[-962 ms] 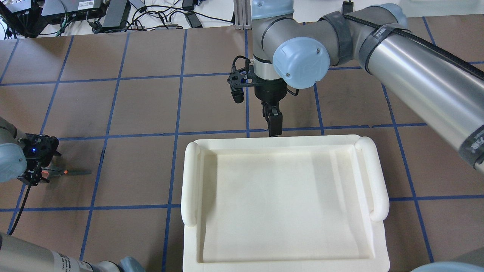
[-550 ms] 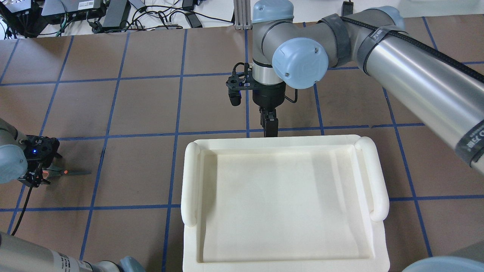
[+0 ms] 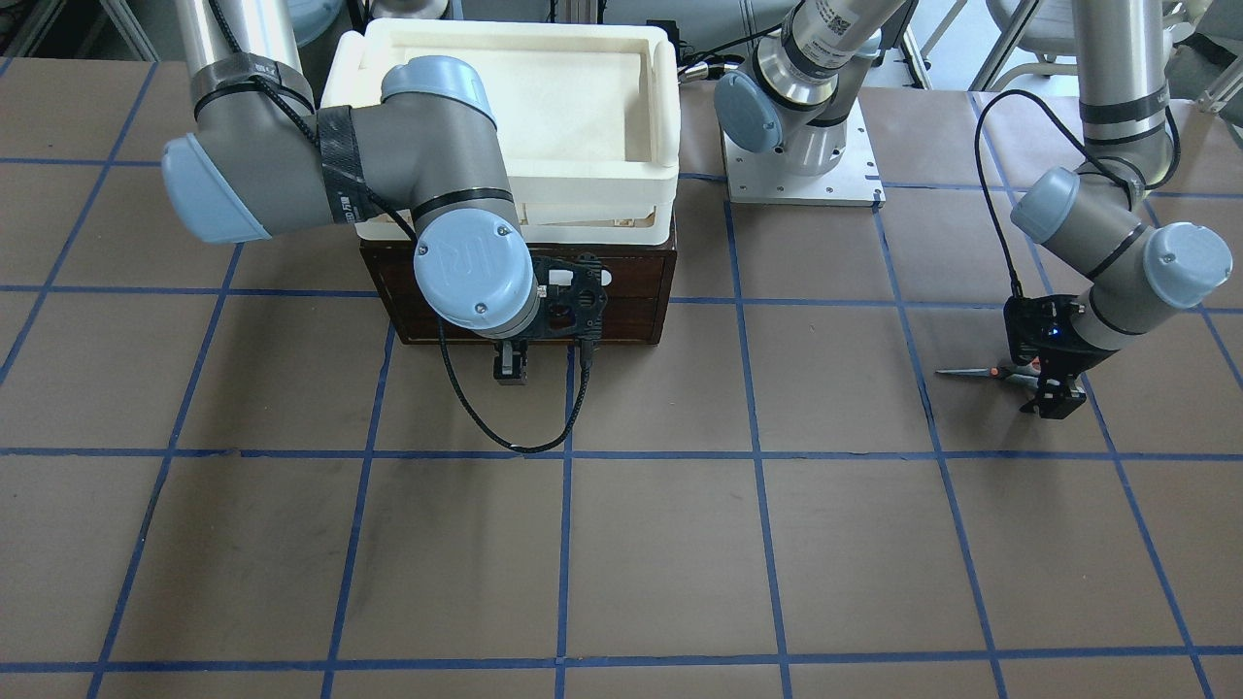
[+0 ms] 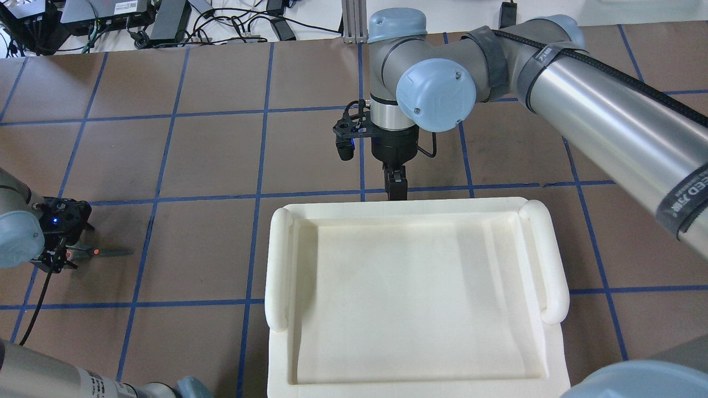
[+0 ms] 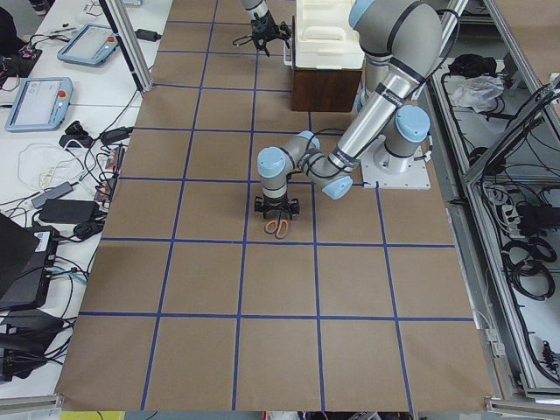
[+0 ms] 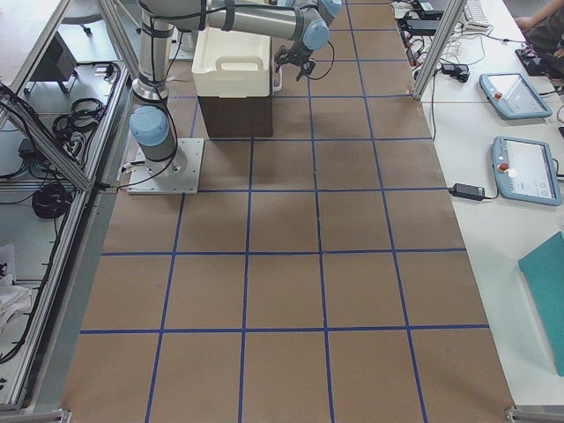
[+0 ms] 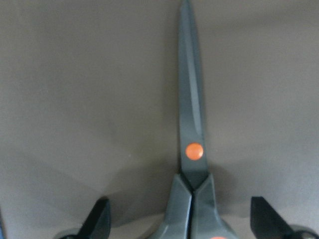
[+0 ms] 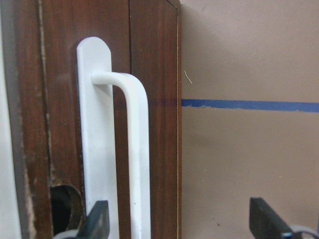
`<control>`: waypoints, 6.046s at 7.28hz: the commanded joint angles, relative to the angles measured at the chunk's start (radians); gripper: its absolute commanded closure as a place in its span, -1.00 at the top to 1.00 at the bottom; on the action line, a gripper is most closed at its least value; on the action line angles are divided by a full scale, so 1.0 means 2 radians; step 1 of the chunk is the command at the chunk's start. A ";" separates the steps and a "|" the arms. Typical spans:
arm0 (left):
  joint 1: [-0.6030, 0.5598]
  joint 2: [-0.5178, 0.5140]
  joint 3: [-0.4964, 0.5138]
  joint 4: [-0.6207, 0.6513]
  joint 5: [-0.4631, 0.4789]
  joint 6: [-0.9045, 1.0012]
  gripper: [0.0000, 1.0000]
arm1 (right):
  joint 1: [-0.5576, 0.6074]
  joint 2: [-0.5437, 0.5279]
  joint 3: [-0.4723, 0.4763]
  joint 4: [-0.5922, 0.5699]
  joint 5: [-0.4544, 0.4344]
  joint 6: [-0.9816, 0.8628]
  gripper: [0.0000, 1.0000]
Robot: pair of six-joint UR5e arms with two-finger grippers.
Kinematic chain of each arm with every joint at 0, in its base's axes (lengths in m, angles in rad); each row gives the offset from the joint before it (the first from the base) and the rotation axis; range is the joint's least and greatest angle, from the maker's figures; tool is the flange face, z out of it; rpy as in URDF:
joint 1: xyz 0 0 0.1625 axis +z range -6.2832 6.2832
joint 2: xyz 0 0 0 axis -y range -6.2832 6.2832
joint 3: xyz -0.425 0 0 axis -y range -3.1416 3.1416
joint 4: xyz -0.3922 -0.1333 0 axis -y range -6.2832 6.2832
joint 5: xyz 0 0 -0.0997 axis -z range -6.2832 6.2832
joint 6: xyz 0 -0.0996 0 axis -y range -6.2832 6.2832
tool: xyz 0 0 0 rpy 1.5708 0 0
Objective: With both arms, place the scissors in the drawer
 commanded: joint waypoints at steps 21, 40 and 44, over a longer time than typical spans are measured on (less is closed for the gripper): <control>-0.014 0.077 0.117 -0.173 -0.034 -0.011 -1.00 | -0.028 0.078 -0.088 -0.086 -0.021 -0.049 1.00; -0.388 0.091 0.308 -0.405 -0.054 -0.521 -1.00 | -0.041 0.130 -0.151 -0.173 -0.050 -0.089 1.00; -0.398 0.085 0.306 -0.406 -0.079 -0.546 -1.00 | -0.041 0.104 -0.151 -0.164 -0.042 -0.074 1.00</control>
